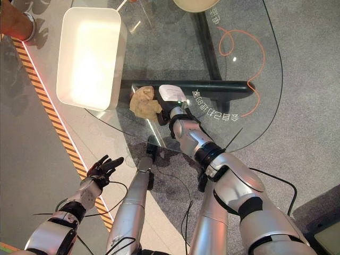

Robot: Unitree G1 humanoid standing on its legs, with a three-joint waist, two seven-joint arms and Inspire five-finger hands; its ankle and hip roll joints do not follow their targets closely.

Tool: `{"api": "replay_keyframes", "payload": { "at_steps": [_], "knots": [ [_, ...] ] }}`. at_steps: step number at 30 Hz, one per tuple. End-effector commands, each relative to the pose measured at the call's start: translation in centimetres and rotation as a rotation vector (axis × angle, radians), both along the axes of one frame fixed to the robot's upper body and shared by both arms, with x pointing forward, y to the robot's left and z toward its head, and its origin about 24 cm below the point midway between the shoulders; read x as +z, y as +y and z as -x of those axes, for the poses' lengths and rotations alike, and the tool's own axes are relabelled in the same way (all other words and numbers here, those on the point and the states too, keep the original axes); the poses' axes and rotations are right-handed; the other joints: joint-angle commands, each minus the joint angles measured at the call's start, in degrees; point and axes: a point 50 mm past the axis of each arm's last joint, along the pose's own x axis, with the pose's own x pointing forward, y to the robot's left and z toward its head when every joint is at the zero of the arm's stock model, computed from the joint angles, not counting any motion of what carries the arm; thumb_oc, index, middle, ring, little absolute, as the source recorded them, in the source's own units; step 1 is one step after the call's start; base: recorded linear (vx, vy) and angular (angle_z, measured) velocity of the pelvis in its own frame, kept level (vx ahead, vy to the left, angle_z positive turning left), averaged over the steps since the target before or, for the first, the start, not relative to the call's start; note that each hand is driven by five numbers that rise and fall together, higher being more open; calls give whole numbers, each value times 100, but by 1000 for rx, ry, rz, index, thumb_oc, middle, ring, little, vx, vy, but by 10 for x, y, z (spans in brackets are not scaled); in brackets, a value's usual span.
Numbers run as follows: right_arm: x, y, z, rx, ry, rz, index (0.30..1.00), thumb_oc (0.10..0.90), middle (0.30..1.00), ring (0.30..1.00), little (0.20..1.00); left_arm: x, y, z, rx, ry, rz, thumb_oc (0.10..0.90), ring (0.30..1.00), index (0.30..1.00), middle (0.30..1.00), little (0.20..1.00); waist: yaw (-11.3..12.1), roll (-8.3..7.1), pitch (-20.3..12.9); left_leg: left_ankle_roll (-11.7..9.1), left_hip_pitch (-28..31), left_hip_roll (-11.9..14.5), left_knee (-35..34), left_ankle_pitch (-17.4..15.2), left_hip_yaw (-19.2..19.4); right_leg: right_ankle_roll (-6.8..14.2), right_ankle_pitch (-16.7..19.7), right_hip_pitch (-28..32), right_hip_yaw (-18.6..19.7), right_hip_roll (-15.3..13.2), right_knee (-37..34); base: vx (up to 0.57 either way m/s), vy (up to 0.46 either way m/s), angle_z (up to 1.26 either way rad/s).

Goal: Wipe the table with a cloth and put it in the basket.

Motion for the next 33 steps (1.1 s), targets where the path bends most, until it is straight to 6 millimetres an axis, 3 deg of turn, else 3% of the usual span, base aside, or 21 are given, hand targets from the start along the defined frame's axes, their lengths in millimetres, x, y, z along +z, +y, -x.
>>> {"api": "replay_keyframes", "payload": {
  "at_steps": [1, 7, 14, 19, 20, 21, 23, 24, 25, 33],
  "knots": [
    [18, 76, 21, 278, -56, -36, 300, 100, 300, 300, 200, 8, 12, -5, 22, 5, -86, 800, 900, 900, 900, 900, 112, 47, -5, 815, -156, -782, 794, -719, 553, 116, 1105, 60, -94, 118, -1342, 0, 0, 0],
    [22, 61, 12, 181, -121, -77, 300, 100, 300, 300, 200, 9, 15, -7, 21, 5, -83, 800, 900, 900, 900, 900, 100, 64, -5, 813, -152, -770, 787, -704, 568, 123, 1122, 61, -91, 106, -1338, 0, 0, 0],
    [45, 24, -4, -6, -258, -215, 300, 100, 300, 300, 200, 8, 20, -5, 22, 4, -89, 800, 900, 900, 900, 900, 129, 55, -5, 825, -161, -741, 771, -697, 555, 140, 1169, 69, -123, 99, -1381, 0, 0, 0],
    [65, -7, -11, -136, -395, -263, 300, 100, 300, 300, 200, 6, 22, -3, 27, 4, -85, 800, 900, 900, 900, 900, 118, 66, -5, 833, -171, -740, 797, -723, 557, 148, 1170, 65, -124, 103, -1380, 0, 8, 0],
    [73, -23, -12, -200, -454, -289, 300, 100, 300, 300, 200, 4, 24, 0, 33, 7, -82, 800, 900, 900, 900, 900, 112, 72, -5, 842, -186, -730, 819, -738, 565, 150, 1166, 51, -116, 96, -1366, 71, 18, 1],
    [69, -28, -13, -222, -456, -298, 300, 100, 300, 300, 200, -1, 24, 5, 32, 21, -83, 800, 900, 900, 900, 900, 108, 63, -5, 820, -44, -743, 868, -915, 551, 205, 992, 169, -59, 94, -1285, 70, 18, 2],
    [77, -43, -13, -287, -517, -336, 300, 100, 300, 300, 200, -3, 26, 8, 37, 21, -81, 800, 900, 900, 900, 900, 103, 53, -5, 826, -57, -735, 869, -929, 550, 210, 991, 164, -59, 102, -1303, -2, 8, 4],
    [83, -45, -13, -296, -541, -346, 300, 100, 300, 300, 200, 0, 26, 5, 40, 9, -80, 800, 900, 900, 900, 900, 106, 58, -5, 854, -206, -721, 829, -761, 565, 158, 1162, 41, -118, 103, -1381, 0, 0, 0],
    [83, -58, -12, -347, -570, -377, 300, 100, 300, 300, 200, -4, 28, 10, 45, 23, -79, 800, 900, 900, 900, 900, 88, 41, -5, 839, -70, -730, 883, -953, 552, 214, 982, 150, -61, 109, -1296, 0, 0, 0],
    [101, -99, -9, -485, -680, -381, 300, 100, 300, 300, 200, -1, 34, 9, 66, 12, -65, 800, 900, 900, 900, 900, 3, 21, -5, 874, -135, -713, 930, -1004, 584, 201, 944, 67, -49, 124, -1261, 5, 13, 5]
  ]
}}
